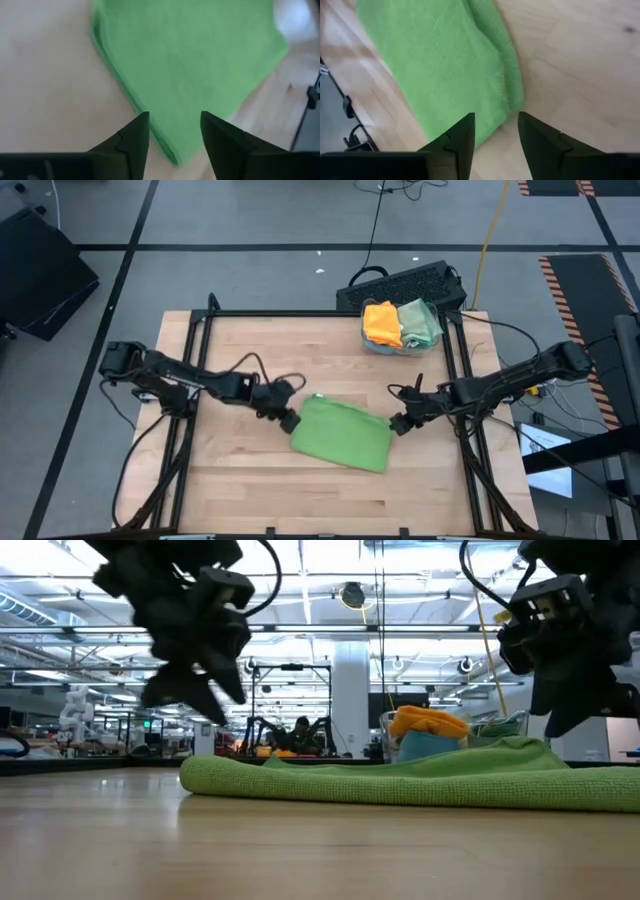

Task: Fold microfiber towels
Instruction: Fold the green microfiber towel

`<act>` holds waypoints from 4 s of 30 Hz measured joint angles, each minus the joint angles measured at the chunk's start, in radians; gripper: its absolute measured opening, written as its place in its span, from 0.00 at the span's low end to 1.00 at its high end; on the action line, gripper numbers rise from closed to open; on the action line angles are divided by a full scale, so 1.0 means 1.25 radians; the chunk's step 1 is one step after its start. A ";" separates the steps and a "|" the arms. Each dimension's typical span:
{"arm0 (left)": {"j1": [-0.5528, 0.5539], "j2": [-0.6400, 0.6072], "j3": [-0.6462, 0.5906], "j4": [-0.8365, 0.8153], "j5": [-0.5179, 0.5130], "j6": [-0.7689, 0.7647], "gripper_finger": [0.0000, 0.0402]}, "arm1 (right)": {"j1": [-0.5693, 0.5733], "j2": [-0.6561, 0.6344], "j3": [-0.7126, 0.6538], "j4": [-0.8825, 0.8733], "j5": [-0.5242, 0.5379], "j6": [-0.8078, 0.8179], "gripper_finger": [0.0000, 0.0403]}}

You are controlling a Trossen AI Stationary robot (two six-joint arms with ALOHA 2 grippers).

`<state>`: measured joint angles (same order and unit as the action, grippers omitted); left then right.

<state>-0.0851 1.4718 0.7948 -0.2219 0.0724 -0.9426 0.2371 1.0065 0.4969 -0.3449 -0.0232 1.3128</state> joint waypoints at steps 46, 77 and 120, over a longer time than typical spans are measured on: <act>-0.112 0.208 0.001 0.136 -0.049 -0.396 0.01 | -0.182 0.204 0.239 0.211 -0.067 -0.299 0.36; 0.037 0.143 -0.001 -0.078 0.074 0.002 0.05 | -0.435 0.822 0.638 0.258 -0.339 -0.979 0.48; 0.078 -0.064 -0.044 -0.197 0.126 -0.259 0.37 | -0.503 0.853 0.629 0.183 -0.424 -0.847 0.14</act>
<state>0.0126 1.3922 0.7403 -0.4687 0.2300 -1.2659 -0.3913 2.0728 1.2831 -0.1164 -0.5527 0.2546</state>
